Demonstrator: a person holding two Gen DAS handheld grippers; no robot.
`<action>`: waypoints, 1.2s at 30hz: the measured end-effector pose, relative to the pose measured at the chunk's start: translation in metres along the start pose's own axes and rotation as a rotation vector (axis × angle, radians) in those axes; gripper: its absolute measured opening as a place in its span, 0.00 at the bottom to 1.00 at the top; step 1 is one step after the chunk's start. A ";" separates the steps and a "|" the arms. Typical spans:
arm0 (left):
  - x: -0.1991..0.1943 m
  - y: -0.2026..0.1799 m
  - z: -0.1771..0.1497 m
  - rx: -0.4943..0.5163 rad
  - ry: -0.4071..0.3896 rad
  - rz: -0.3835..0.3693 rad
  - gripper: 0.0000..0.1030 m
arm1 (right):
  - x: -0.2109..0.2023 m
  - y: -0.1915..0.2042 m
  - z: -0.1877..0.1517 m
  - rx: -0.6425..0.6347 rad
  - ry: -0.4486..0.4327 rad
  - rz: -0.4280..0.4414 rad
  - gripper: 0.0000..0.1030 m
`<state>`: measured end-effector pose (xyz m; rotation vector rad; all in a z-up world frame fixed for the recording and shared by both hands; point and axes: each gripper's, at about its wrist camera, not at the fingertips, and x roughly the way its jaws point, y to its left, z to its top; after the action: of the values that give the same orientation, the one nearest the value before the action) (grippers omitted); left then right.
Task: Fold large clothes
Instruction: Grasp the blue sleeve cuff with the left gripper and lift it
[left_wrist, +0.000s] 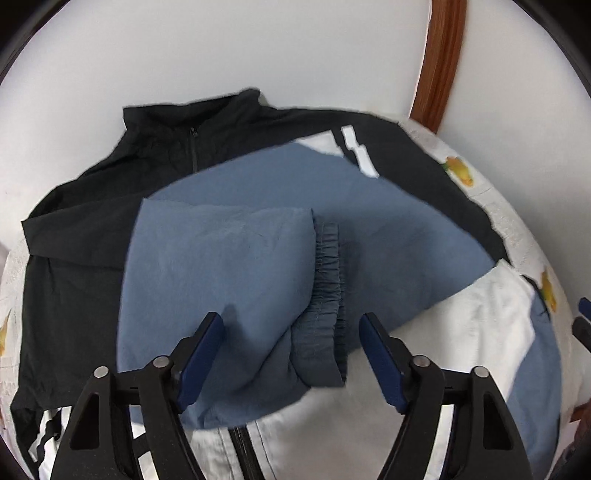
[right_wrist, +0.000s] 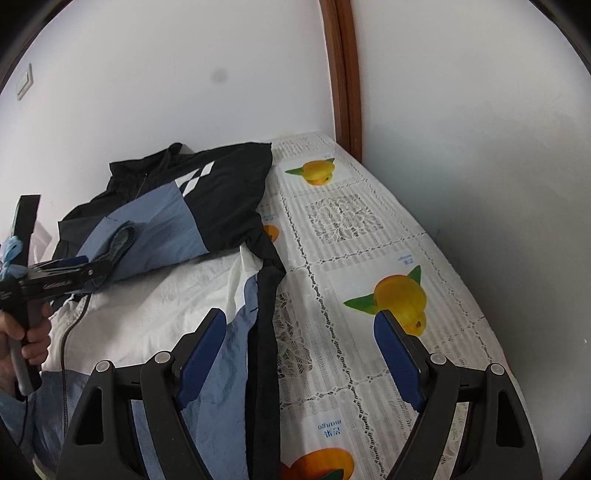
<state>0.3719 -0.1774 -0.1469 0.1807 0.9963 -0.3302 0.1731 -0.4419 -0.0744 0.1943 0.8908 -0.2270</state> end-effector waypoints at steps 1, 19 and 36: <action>0.005 -0.001 0.000 0.003 0.008 0.000 0.64 | 0.002 0.001 0.000 -0.003 0.004 -0.002 0.79; -0.084 0.140 0.010 -0.251 -0.180 0.074 0.11 | 0.000 0.088 0.028 -0.141 -0.044 0.056 0.79; -0.056 0.246 -0.054 -0.464 -0.041 0.153 0.31 | 0.034 0.132 0.025 -0.166 0.025 0.046 0.79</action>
<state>0.3879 0.0799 -0.1288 -0.1702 0.9869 0.0418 0.2484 -0.3259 -0.0758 0.0636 0.9245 -0.1070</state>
